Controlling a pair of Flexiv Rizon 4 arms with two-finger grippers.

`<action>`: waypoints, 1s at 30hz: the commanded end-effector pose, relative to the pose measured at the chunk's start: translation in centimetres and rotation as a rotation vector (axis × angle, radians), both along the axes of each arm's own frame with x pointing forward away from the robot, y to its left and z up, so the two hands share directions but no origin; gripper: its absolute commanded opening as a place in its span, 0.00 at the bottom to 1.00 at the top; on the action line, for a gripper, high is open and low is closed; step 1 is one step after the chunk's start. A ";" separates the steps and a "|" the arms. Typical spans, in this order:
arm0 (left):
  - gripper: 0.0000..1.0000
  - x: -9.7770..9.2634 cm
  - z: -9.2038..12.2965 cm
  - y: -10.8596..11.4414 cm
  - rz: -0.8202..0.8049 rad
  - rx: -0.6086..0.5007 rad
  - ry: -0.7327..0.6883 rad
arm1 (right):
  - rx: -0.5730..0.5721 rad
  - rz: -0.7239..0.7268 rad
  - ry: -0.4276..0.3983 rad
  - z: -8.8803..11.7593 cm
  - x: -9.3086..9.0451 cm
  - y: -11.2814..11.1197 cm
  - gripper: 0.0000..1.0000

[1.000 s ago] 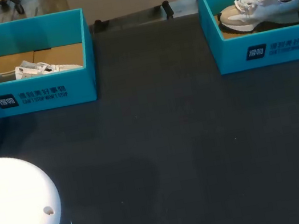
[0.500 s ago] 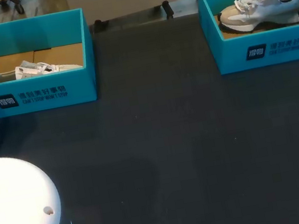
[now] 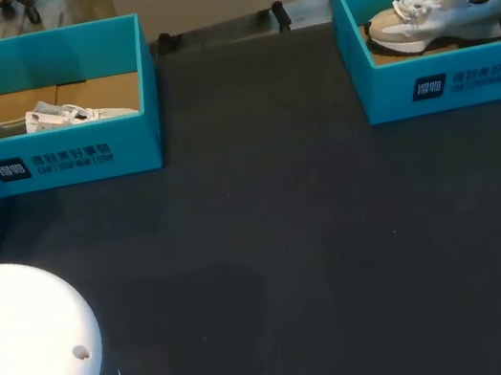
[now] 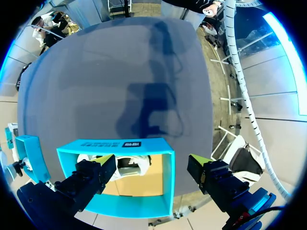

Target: Take the shoe out of the shoebox, open the shoe tongue, remove and reinsert the insole, then place the shoe into the shoebox

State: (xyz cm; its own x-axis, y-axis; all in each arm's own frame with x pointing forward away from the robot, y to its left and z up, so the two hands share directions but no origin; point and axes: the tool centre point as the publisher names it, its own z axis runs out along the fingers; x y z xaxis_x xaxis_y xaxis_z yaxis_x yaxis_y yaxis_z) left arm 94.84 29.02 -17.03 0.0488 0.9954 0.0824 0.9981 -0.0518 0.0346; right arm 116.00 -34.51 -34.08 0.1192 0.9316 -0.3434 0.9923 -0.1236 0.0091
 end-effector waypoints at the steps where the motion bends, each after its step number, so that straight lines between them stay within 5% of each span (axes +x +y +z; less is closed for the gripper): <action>1: 1.00 -0.2 0.0 0.0 0.000 0.002 -0.003 | 0.021 -0.022 0.062 -1.2 1.2 -0.4 0.61; 10: 1.00 -0.2 0.0 0.0 0.000 0.002 -0.003 | 0.035 -0.027 0.071 -1.7 1.0 -0.1 0.43; 18: 1.00 -0.2 0.0 0.0 0.000 0.002 -0.003 | 0.042 -0.023 0.068 -1.7 0.6 0.5 0.00; 21: 1.00 -0.2 0.0 0.0 0.000 0.002 -0.003 | 0.043 -0.024 0.069 -1.7 0.6 0.3 0.00; 22: 1.00 -0.2 0.0 0.0 0.000 0.002 -0.003 | 0.042 -0.025 0.070 -1.7 0.6 0.3 0.15; 23: 1.00 -0.2 0.0 0.0 0.000 0.002 -0.003 | 0.042 -0.026 0.070 -1.7 0.6 0.2 0.42; 25: 1.00 -0.2 0.0 0.0 0.000 0.002 -0.003 | 0.040 -0.028 0.070 -1.6 0.6 0.1 0.58; 26: 1.00 -0.2 0.0 0.0 0.000 0.002 -0.003 | 0.040 -0.029 0.070 -1.6 0.6 0.0 0.78; 30: 1.00 -0.2 0.0 0.0 0.000 0.002 -0.003 | 0.042 -0.031 0.072 -1.8 0.7 0.0 0.91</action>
